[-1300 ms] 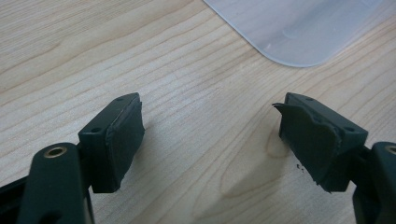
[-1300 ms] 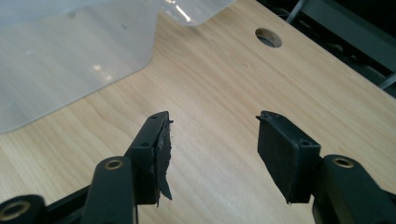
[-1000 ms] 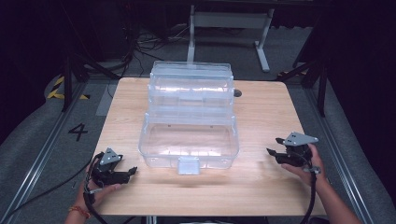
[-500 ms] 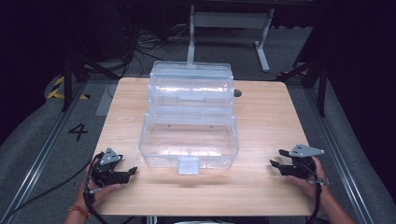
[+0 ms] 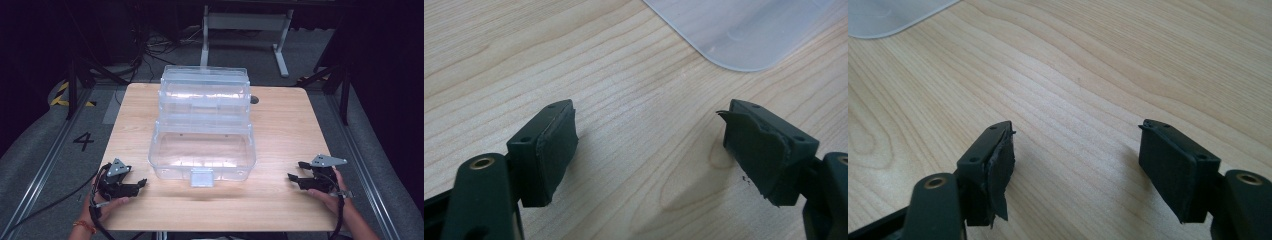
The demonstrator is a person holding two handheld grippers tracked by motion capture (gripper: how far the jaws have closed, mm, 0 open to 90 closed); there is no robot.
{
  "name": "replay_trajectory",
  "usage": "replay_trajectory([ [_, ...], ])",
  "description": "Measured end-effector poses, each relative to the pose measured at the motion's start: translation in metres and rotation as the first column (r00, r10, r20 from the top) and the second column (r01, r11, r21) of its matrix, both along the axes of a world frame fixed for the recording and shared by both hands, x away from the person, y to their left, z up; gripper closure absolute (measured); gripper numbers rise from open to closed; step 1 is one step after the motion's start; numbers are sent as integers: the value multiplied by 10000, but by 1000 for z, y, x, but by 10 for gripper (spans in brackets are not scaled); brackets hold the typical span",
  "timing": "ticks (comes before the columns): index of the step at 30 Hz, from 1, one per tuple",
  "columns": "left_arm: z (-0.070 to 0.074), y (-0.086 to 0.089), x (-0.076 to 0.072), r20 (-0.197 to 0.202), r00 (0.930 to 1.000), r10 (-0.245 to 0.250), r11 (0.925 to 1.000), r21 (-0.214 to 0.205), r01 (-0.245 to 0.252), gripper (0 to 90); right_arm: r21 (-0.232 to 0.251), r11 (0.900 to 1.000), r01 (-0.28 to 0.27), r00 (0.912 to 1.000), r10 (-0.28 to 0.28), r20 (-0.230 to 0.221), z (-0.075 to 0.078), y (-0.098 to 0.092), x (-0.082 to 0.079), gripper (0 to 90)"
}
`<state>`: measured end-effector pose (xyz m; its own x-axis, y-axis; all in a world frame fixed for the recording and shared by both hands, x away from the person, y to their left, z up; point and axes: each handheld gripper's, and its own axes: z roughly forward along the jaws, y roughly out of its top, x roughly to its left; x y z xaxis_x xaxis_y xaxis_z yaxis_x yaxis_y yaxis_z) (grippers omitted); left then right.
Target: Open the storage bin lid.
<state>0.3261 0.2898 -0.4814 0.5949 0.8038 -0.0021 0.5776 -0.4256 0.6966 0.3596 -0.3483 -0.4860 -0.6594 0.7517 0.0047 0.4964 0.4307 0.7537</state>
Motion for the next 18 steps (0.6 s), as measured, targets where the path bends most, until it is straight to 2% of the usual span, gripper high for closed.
replay_trajectory([
  [18,1,0,0,-147,9999,49,10000,-5,-49,219,-18,10000,54,10000,-54,11,0,1,-1,296],
])
